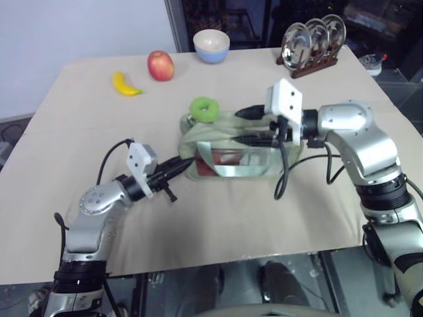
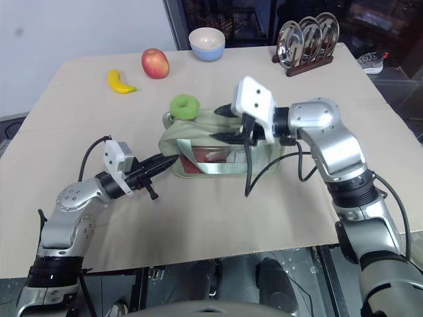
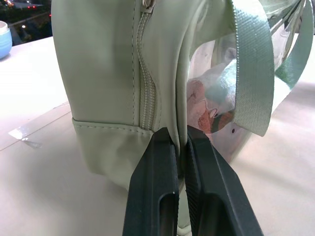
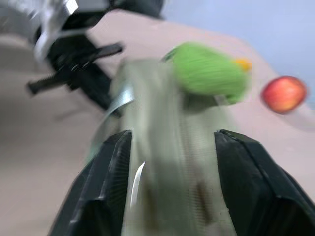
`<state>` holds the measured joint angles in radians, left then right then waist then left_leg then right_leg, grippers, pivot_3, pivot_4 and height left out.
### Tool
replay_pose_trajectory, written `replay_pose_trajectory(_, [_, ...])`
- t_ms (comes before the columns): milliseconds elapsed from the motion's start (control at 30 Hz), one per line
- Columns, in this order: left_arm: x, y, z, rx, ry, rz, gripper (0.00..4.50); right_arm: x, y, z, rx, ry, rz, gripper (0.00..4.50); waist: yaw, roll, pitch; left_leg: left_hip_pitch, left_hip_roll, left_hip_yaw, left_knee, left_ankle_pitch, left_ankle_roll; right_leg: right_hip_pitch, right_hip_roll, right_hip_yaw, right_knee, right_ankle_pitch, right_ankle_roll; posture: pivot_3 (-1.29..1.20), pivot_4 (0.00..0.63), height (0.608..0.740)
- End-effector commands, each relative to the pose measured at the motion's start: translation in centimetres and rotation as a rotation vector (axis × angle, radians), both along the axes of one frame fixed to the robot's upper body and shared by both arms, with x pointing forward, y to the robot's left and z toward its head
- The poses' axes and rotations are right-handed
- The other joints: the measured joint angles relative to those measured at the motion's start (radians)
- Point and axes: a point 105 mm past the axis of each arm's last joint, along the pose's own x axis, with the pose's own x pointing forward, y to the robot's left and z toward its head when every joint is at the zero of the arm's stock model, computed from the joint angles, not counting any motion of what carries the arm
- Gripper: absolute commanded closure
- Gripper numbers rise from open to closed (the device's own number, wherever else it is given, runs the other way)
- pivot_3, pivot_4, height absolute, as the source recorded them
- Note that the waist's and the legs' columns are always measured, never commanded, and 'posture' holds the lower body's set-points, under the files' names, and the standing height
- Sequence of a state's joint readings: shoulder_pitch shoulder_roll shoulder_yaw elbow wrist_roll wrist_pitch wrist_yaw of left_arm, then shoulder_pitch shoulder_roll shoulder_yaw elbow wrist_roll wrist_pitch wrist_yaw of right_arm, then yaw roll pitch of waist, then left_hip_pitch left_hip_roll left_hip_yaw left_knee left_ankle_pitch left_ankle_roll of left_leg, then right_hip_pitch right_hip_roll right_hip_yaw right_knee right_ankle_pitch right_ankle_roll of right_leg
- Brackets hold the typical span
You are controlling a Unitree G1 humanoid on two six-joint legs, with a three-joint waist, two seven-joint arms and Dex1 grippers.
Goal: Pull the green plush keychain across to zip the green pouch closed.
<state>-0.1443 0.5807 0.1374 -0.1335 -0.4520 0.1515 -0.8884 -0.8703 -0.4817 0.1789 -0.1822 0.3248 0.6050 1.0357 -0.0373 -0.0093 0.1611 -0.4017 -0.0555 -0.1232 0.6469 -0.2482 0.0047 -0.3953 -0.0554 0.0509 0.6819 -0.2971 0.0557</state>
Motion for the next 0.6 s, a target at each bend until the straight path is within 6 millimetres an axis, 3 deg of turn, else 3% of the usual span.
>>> replay_pose_trajectory(33, [-0.1,0.1,1.3,0.021,-0.084,0.012,4.5,-1.5,0.8,4.2,0.085,-0.047,0.007,2.04,-0.003,0.0,0.0,0.0,0.0,0.0,0.0,0.0,0.0,0.0,0.0,0.001,0.0,0.0,0.0,0.0,0.15,0.74])
replay_pose_trajectory(200, [-0.2,0.3,1.4,0.036,-0.097,0.028,4.5,-0.7,2.5,3.7,-0.041,-0.356,-0.053,2.04,-0.003,0.0,0.0,0.0,0.0,0.0,0.0,0.0,0.0,-0.001,0.0,0.0,0.0,0.0,0.0,0.0,0.15,0.74])
replay_pose_trajectory(600, [-0.2,0.1,1.6,0.045,-0.105,0.035,4.5,-0.2,5.4,3.6,-0.128,-0.554,0.004,2.04,-0.005,0.0,0.0,0.0,0.0,0.001,0.0,0.0,0.0,-0.001,0.0,0.001,0.001,0.0,0.0,0.0,0.15,0.74])
